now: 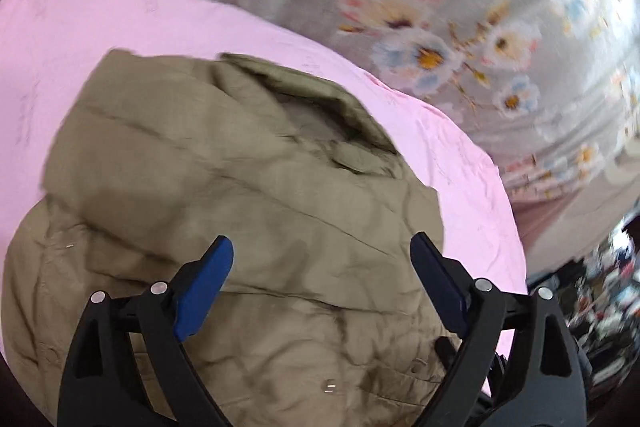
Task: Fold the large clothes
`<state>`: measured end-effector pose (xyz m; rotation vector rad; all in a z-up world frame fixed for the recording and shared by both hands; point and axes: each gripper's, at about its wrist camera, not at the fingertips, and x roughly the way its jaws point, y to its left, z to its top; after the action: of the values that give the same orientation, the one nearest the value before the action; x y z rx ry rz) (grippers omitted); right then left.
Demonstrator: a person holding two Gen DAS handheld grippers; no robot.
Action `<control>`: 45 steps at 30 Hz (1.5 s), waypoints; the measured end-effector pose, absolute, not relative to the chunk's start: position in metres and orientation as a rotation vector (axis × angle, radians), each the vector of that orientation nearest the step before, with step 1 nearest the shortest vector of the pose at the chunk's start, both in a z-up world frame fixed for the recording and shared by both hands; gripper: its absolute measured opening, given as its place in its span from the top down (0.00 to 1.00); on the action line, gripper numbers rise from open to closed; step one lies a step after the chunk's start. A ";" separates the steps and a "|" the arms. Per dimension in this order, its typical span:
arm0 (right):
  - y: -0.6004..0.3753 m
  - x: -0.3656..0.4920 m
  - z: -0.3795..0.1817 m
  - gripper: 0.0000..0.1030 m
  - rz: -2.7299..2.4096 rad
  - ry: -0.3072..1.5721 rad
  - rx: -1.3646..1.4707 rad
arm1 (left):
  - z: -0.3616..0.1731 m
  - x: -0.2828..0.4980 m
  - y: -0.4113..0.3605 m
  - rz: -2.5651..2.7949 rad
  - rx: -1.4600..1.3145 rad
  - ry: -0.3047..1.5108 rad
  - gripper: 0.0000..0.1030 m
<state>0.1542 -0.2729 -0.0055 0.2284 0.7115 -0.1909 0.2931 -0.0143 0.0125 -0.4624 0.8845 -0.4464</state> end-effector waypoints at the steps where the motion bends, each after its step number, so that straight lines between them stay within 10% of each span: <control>1: -0.276 0.157 -0.005 0.27 -0.178 0.714 0.248 | 0.008 0.295 -0.003 -0.414 -0.481 0.888 0.15; 15: -0.292 0.247 -0.047 0.28 -0.076 0.861 0.507 | -0.069 0.346 0.143 -0.206 -0.847 0.987 0.17; 18: -0.290 0.258 -0.047 0.82 -0.058 0.855 0.483 | -0.073 0.353 0.149 -0.213 -0.891 0.987 0.23; 19: -0.290 0.263 -0.043 0.87 -0.056 0.866 0.462 | -0.072 0.356 0.151 -0.219 -0.910 0.988 0.27; 30: -0.300 0.258 0.056 0.88 -0.068 0.646 0.287 | -0.041 0.365 0.117 -0.269 -0.816 0.994 0.28; 38: -0.309 0.259 -0.010 0.89 -0.138 0.806 0.259 | -0.056 0.374 0.098 -0.097 -0.530 1.026 0.63; 45: -0.300 0.258 -0.057 0.88 -0.163 0.864 0.213 | -0.058 0.363 0.061 0.015 -0.202 0.929 0.70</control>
<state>0.2580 -0.3002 -0.0569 0.2125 0.8640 -0.1633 0.3626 0.0613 -0.0582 -0.2021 0.9290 0.0148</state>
